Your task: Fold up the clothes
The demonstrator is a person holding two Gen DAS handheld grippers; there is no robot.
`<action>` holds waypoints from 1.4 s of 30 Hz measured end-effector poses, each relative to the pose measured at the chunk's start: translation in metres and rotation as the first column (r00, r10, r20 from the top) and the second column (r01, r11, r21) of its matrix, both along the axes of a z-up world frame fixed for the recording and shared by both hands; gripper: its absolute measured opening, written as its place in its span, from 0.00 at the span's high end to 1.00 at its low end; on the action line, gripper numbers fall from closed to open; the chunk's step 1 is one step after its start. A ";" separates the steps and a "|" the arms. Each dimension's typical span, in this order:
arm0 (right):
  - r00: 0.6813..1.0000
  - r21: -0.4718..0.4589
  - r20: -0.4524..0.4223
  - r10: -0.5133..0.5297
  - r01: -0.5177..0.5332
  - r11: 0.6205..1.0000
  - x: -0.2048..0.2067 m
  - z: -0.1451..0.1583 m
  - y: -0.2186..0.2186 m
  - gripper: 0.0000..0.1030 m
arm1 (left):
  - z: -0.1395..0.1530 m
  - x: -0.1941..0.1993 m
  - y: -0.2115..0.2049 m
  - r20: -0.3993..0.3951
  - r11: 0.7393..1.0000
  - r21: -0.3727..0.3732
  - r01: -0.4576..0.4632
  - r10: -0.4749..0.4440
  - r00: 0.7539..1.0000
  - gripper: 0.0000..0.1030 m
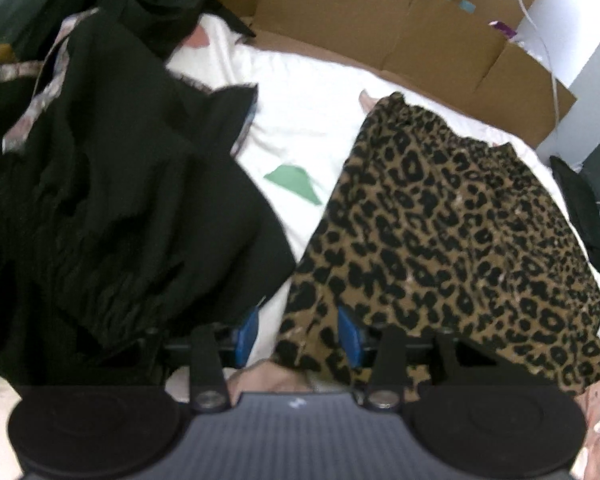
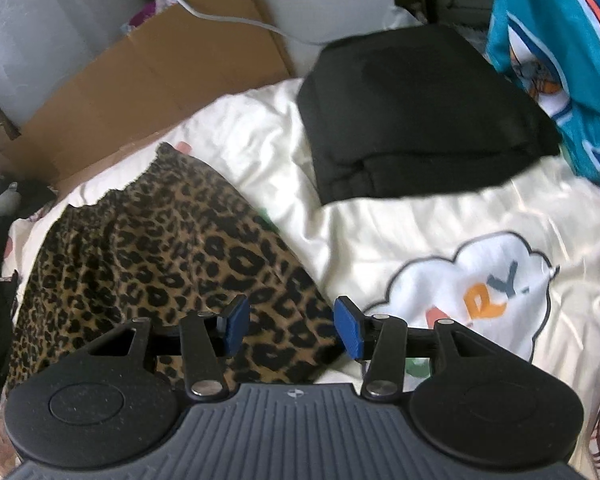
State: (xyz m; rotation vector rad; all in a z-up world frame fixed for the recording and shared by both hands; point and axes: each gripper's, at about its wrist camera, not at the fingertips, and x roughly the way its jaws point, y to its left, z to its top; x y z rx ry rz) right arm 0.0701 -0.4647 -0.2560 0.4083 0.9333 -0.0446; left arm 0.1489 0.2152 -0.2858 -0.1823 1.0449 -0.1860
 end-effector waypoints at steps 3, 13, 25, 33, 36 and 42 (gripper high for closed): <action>1.000 -0.018 -0.025 -0.001 0.000 1.000 0.002 -0.013 -0.001 0.47 | -0.010 0.000 0.000 -0.019 1.000 -0.012 0.001 -0.001 1.000 0.55; 0.996 -0.004 -0.084 0.043 -0.044 0.999 0.013 -0.048 0.003 0.48 | -0.028 0.007 -0.006 -0.004 0.999 -0.041 -0.001 0.001 1.000 0.53; 0.999 -0.038 -0.048 0.025 -0.026 0.999 0.010 -0.032 -0.004 0.96 | -0.038 -0.007 0.009 -0.006 0.977 -0.194 -0.091 0.092 0.996 0.54; 0.999 -0.113 -0.021 -0.026 0.024 0.993 0.021 -0.019 -0.017 0.97 | -0.042 -0.003 0.005 0.002 0.976 -0.205 -0.076 0.078 0.997 0.54; 0.999 -0.134 -0.015 -0.031 0.029 0.991 0.027 -0.016 -0.019 0.97 | -0.045 -0.001 0.007 -0.006 0.966 -0.236 -0.100 0.102 0.995 0.55; 0.999 -0.114 -0.025 -0.044 0.041 0.993 0.026 -0.020 -0.021 0.96 | -0.052 -0.001 0.015 -0.054 0.944 -0.294 -0.149 0.139 0.989 0.92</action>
